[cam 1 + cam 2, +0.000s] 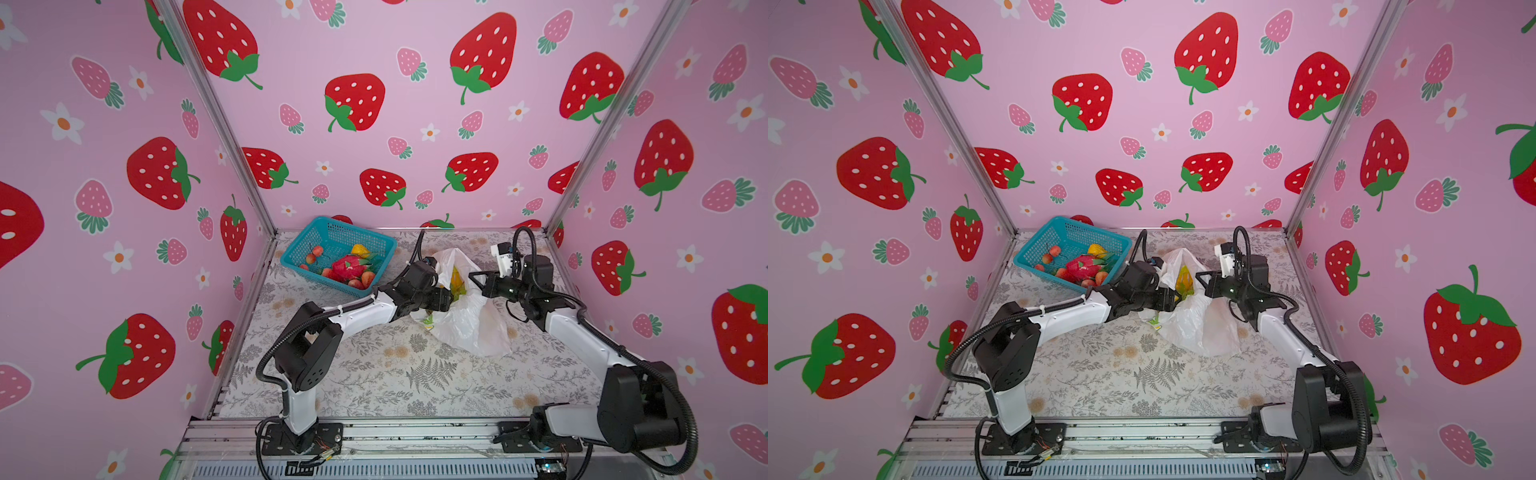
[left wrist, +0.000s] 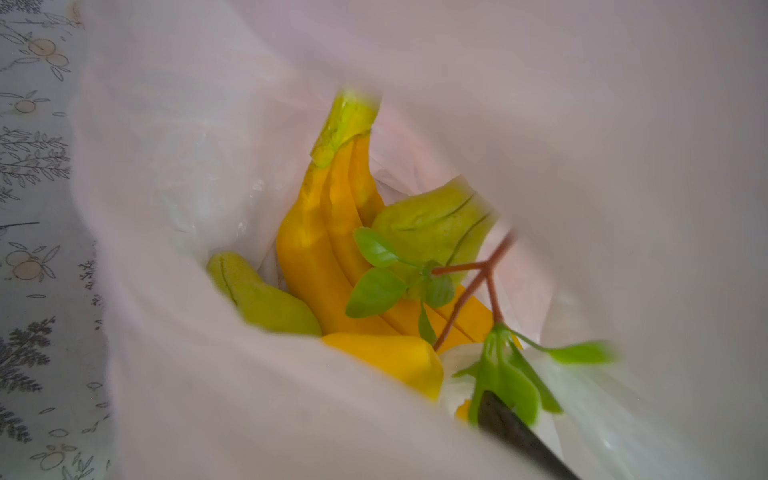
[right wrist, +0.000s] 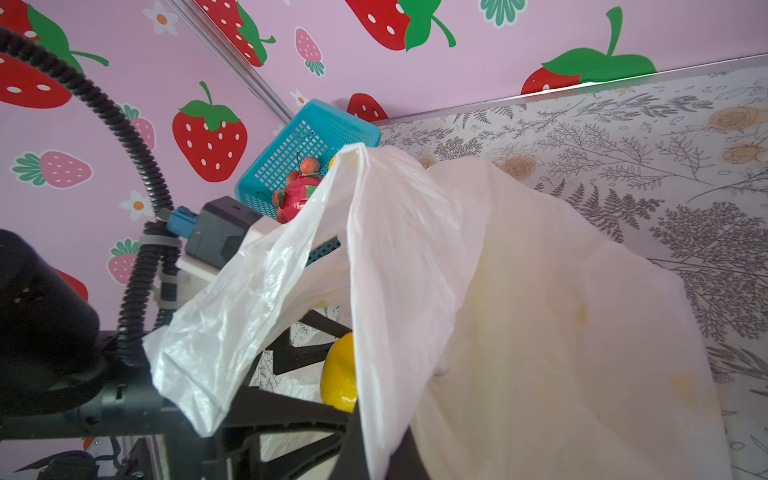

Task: Place the fake fruits into the plastic bag and tie a complex knot
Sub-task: 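Lower the yellow pear into the bag and open the left gripper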

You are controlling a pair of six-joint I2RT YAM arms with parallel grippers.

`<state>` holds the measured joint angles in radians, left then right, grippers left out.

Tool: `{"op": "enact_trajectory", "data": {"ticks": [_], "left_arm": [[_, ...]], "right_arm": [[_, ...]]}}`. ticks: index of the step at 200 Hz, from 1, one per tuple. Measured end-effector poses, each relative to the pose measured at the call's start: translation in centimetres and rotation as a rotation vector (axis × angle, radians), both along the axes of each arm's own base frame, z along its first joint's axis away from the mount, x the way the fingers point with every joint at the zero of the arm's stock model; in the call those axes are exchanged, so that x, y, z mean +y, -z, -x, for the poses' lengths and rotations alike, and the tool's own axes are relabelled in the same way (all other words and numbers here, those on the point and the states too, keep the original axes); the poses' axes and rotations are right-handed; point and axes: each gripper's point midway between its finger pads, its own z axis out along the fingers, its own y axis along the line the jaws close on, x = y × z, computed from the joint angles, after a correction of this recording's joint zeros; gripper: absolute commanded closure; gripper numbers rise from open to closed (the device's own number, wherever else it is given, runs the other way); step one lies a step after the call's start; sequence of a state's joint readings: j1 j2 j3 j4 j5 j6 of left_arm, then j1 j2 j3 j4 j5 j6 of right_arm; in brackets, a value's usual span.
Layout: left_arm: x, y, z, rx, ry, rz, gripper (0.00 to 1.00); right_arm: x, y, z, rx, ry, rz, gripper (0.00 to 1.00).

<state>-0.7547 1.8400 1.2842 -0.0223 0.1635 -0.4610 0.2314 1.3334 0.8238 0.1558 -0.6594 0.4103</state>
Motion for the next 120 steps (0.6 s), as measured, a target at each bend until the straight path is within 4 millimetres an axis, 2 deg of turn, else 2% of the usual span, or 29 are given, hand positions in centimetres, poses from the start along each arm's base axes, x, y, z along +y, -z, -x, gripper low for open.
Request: {"op": "enact_trajectory", "data": {"ticks": [32,52,95,120], "left_arm": [[1.3,-2.3,0.7,-0.034,0.039,0.025,0.09],[2.5,-2.7,0.9,-0.040,0.039,0.015,0.08],[6.9,-0.6,1.8,-0.001,-0.025,-0.050,0.15],[9.1,0.9,1.5,0.054,-0.078,-0.070,0.16]], "right_arm": [[-0.1,0.1,-0.1,-0.003,0.006,0.008,1.00],[-0.2,0.2,-0.1,-0.001,0.009,0.013,1.00],[-0.3,0.4,-0.1,0.006,0.016,0.021,1.00],[-0.3,0.5,-0.1,0.008,0.016,0.021,1.00]]}}
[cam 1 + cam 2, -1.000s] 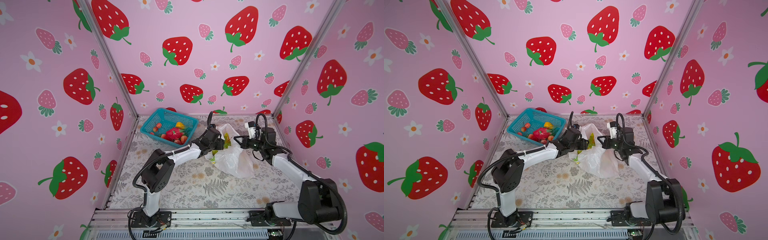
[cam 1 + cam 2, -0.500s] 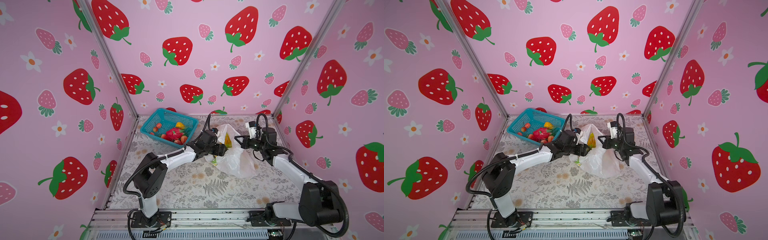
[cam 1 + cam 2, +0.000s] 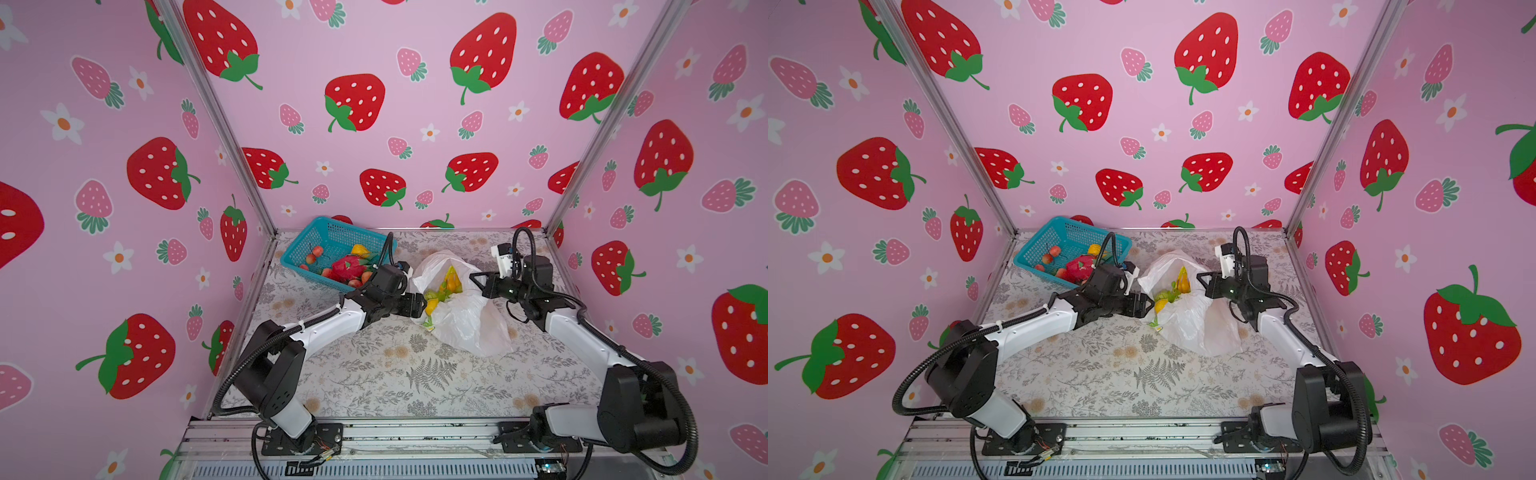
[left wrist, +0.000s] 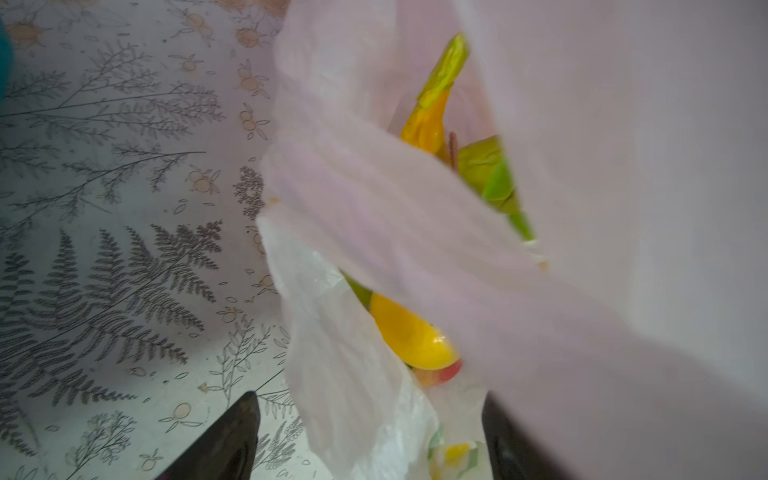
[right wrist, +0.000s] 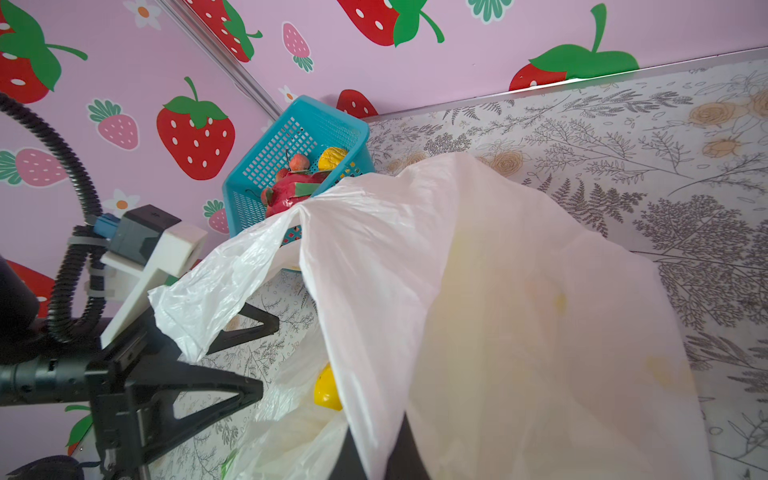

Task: Place the fake fruits into the plastic bag and tie a complex knot
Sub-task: 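Lower the yellow pear into the bag and open the left gripper, then withdraw the empty left gripper up out of the bag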

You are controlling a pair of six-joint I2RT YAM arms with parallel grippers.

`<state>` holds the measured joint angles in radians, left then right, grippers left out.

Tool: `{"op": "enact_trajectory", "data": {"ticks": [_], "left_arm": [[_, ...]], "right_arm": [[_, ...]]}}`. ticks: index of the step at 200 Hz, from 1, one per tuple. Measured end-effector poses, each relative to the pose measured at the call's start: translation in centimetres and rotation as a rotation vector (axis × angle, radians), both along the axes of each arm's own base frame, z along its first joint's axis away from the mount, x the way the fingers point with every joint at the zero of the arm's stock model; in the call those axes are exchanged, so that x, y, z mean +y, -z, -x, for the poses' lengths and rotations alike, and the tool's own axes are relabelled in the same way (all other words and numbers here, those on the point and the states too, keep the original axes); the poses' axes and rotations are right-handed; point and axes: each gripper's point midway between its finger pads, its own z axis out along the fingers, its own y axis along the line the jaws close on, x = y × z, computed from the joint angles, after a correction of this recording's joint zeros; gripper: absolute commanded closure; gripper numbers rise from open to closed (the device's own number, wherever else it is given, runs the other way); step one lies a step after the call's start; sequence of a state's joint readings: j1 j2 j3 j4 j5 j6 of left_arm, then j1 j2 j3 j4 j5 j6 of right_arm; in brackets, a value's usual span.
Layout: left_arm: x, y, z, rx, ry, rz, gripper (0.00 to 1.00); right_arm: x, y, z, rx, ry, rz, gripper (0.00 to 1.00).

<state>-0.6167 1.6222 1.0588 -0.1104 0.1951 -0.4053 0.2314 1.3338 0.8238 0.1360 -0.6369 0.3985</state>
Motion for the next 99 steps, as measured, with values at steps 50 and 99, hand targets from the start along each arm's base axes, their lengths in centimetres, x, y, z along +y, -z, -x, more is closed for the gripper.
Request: {"op": "enact_trajectory", "data": {"ticks": [50,99], "left_arm": [[0.1,4.7,-0.6,0.144,-0.036,-0.009,0.35],[-2.0,5.8,0.1,0.228,-0.009,0.068,0.83]], "right_arm": [[0.0,0.0,0.0,0.001,0.001,0.000,1.00],[-0.1,0.0,-0.1,0.000,0.005,0.002,1.00]]}}
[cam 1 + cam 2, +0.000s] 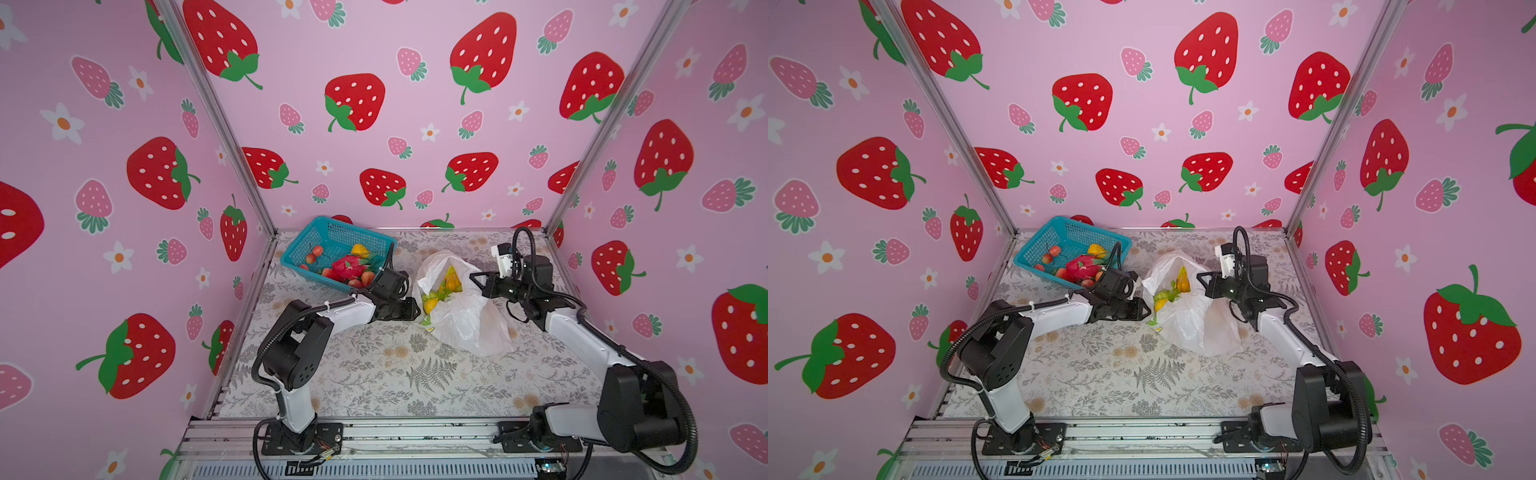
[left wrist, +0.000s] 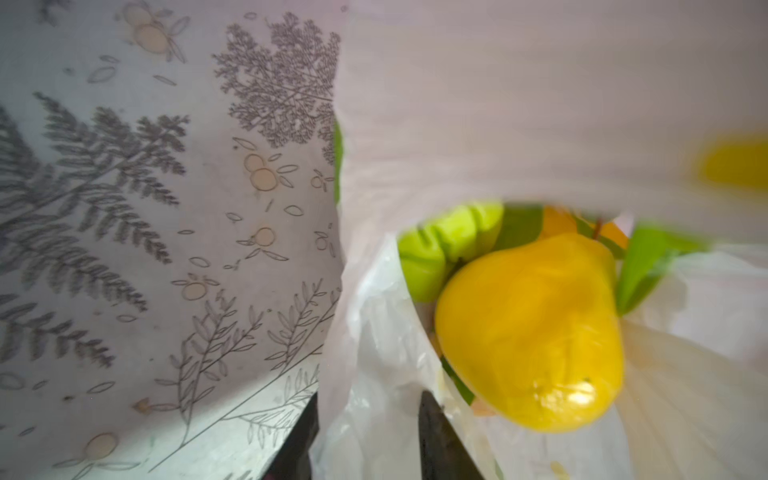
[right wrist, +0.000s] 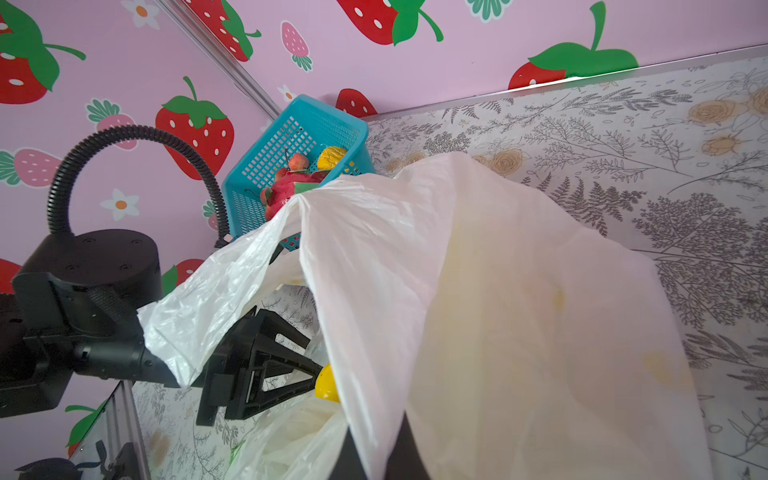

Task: Place the fake fruits into the plastic bag and tie a complex knot
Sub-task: 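Withdraw the empty left gripper up out of the bag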

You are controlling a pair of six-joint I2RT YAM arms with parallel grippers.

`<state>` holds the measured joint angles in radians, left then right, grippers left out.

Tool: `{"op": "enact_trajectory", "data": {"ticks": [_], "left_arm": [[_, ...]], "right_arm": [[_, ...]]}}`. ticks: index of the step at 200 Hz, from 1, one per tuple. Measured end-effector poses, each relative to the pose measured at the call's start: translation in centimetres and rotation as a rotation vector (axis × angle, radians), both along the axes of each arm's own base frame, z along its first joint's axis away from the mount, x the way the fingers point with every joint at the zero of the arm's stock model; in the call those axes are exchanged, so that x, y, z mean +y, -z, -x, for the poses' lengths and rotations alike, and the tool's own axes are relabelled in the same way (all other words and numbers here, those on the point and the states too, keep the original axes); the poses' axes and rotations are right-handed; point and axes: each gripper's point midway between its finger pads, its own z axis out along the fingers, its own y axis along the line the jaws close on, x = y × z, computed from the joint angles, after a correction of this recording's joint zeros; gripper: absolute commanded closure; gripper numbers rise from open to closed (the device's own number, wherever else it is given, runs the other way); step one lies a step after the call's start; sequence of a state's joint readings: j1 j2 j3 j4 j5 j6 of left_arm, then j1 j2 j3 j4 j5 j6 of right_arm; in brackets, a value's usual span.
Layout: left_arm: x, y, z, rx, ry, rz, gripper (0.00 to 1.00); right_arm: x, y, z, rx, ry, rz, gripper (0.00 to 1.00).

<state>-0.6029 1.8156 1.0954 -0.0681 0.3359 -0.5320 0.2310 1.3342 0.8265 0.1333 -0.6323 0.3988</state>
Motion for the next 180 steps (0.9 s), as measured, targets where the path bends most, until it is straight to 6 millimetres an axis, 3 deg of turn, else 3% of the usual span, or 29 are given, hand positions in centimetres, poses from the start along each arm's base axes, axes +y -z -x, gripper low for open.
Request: {"op": "enact_trajectory", "data": {"ticks": [20,46,74,97,115,140,146,161,180], "left_arm": [[-1.0,-2.2,0.1,-0.028,0.020,0.066,1.00],[-2.3,-7.7,0.9,-0.130,0.073,0.176,1.00],[-4.5,-14.6,3.9,-0.270,0.184,0.290,1.00],[-5.4,-17.7,5.9,-0.332,0.251,0.352,1.00],[-5.1,-18.2,5.9,-0.357,0.253,0.357,1.00],[-4.0,-17.0,5.4,-0.358,0.219,0.321,1.00],[-3.7,-16.6,5.2,-0.359,0.207,0.308,0.96],[-2.7,-15.8,4.4,-0.360,0.174,0.272,0.72],[-1.0,-14.9,3.0,-0.347,0.127,0.232,0.54]], "right_arm": [[-0.1,-0.3,-0.2,-0.006,0.009,0.004,1.00],[-0.5,-1.7,-0.7,-0.033,0.038,0.024,1.00],[-1.6,-5.3,-1.2,-0.127,0.095,0.057,1.00],[-2.4,-7.8,-1.0,-0.198,0.138,0.074,1.00],[-3.0,-8.3,-1.0,-0.215,0.160,0.096,1.00],[-3.7,-7.4,-1.2,-0.195,0.192,0.140,1.00],[-3.8,-7.2,-1.2,-0.190,0.197,0.148,1.00],[-3.9,-7.1,-1.2,-0.187,0.200,0.152,1.00],[-3.7,-7.0,-1.2,-0.186,0.191,0.146,1.00]]}}
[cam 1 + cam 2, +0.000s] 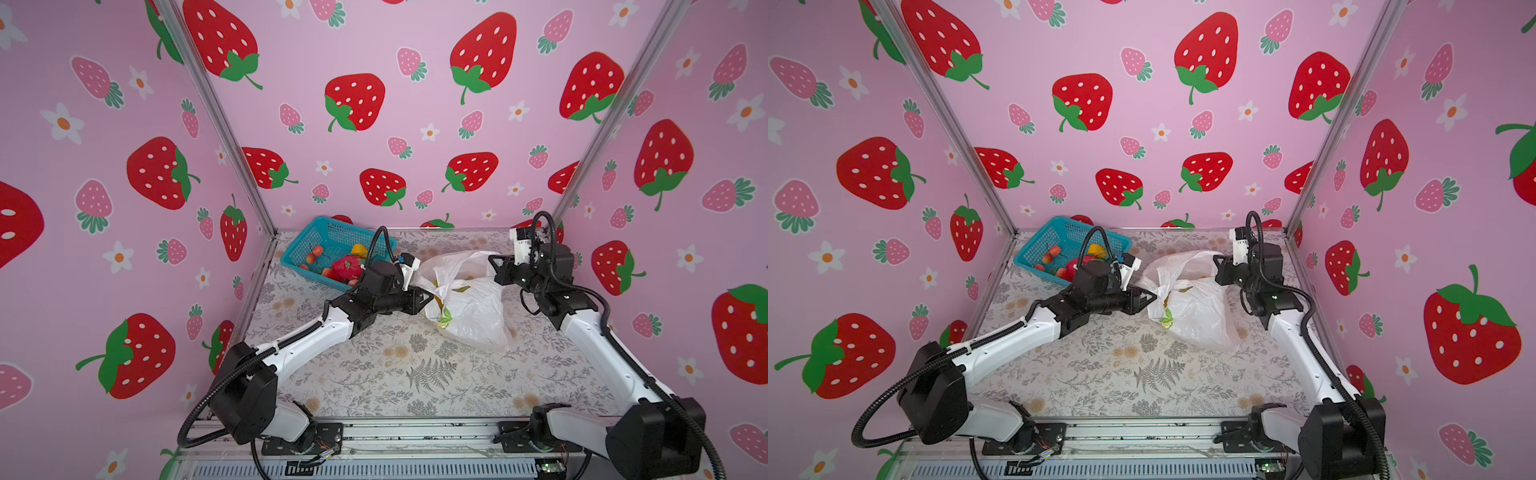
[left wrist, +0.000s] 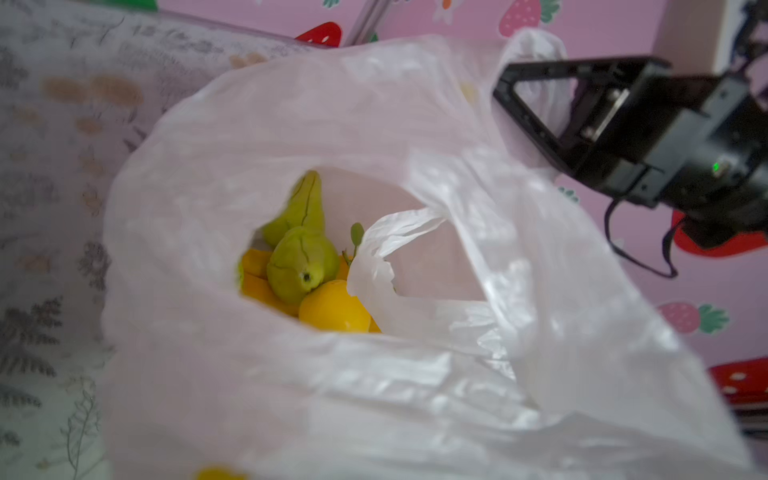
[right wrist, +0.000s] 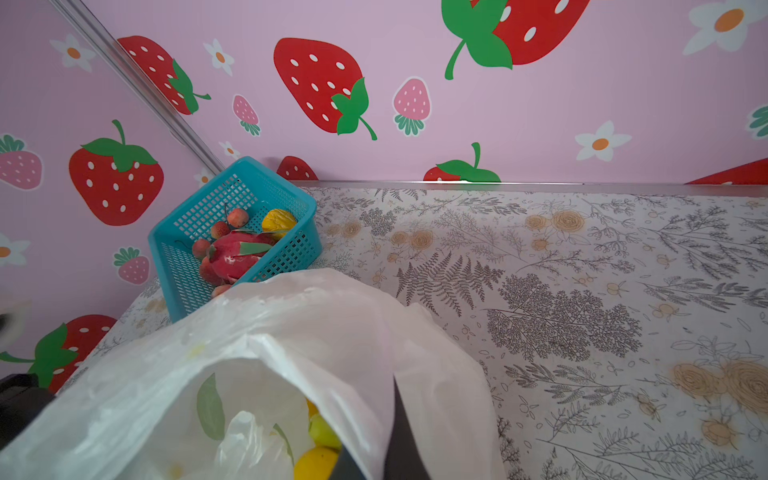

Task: Place the fake fruits into the plastic bag and tie a complex knot
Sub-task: 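Withdraw the empty left gripper up out of the bag, then reach into the teal basket and grasp the red peach with the left gripper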

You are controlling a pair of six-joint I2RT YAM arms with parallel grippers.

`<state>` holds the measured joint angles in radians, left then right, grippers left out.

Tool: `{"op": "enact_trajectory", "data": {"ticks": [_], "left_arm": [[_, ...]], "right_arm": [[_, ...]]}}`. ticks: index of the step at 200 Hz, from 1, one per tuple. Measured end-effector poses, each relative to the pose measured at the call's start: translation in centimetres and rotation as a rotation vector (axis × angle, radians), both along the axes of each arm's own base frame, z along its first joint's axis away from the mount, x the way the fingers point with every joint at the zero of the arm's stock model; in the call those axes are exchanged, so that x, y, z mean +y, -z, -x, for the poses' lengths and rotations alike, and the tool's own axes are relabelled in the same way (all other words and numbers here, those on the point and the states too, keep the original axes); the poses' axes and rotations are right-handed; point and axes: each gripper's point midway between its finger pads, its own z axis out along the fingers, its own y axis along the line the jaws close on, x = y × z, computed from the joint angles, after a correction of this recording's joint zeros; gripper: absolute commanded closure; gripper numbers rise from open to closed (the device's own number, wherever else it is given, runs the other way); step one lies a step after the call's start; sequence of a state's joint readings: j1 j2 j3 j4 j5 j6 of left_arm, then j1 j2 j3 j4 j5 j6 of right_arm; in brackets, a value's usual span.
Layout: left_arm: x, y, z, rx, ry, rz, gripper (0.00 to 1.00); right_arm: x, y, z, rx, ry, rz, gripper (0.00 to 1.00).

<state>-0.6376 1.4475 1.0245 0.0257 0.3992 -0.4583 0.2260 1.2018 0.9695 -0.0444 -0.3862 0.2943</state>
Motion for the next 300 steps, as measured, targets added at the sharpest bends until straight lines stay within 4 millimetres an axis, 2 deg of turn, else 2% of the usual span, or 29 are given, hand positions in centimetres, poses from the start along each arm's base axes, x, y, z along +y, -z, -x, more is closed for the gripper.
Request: {"op": "enact_trajectory", "data": {"ticks": [20,41,68,83,112,126,154,169,188,208,230,300], "left_arm": [[2.4,0.5,-1.4,0.001,-0.057,-0.021,0.42],[6.5,0.3,-2.5,-0.026,-0.166,-0.059,0.31],[12.9,-1.9,-5.0,-0.105,-0.388,-0.098,0.27],[16.4,-2.1,-6.5,-0.116,-0.501,-0.126,0.27],[23.3,-0.3,-10.1,-0.067,-0.714,-0.234,0.26],[26.3,0.7,-12.5,-0.032,-0.800,-0.303,0.26],[31.1,2.6,-17.7,0.035,-0.907,-0.389,0.26],[33.1,4.1,-19.8,0.081,-0.938,-0.409,0.26],[35.0,6.2,-21.9,0.143,-0.957,-0.428,0.28],[36.0,8.1,-24.0,0.197,-0.954,-0.438,0.31],[36.0,9.6,-25.9,0.235,-0.932,-0.436,0.34],[35.4,13.7,-29.2,0.332,-0.887,-0.429,0.38]], "right_arm": [[0.2,0.6,0.0,0.008,-0.011,-0.003,1.00],[0.3,1.4,0.1,0.023,-0.017,-0.003,1.00],[0.4,1.6,0.2,0.026,-0.027,-0.009,1.00],[0.6,1.6,0.1,0.023,-0.034,-0.015,1.00],[0.9,1.7,0.0,0.024,-0.046,-0.028,1.00],[1.0,1.7,0.0,0.026,-0.051,-0.032,1.00],[1.1,1.8,0.1,0.026,-0.062,-0.038,1.00],[1.2,2.0,0.2,0.029,-0.064,-0.038,1.00],[1.2,2.0,0.2,0.031,-0.066,-0.039,1.00],[1.2,2.0,0.2,0.031,-0.067,-0.040,1.00],[1.2,2.0,0.2,0.030,-0.067,-0.039,1.00],[0.9,1.9,0.1,0.026,-0.060,-0.040,1.00]]}}
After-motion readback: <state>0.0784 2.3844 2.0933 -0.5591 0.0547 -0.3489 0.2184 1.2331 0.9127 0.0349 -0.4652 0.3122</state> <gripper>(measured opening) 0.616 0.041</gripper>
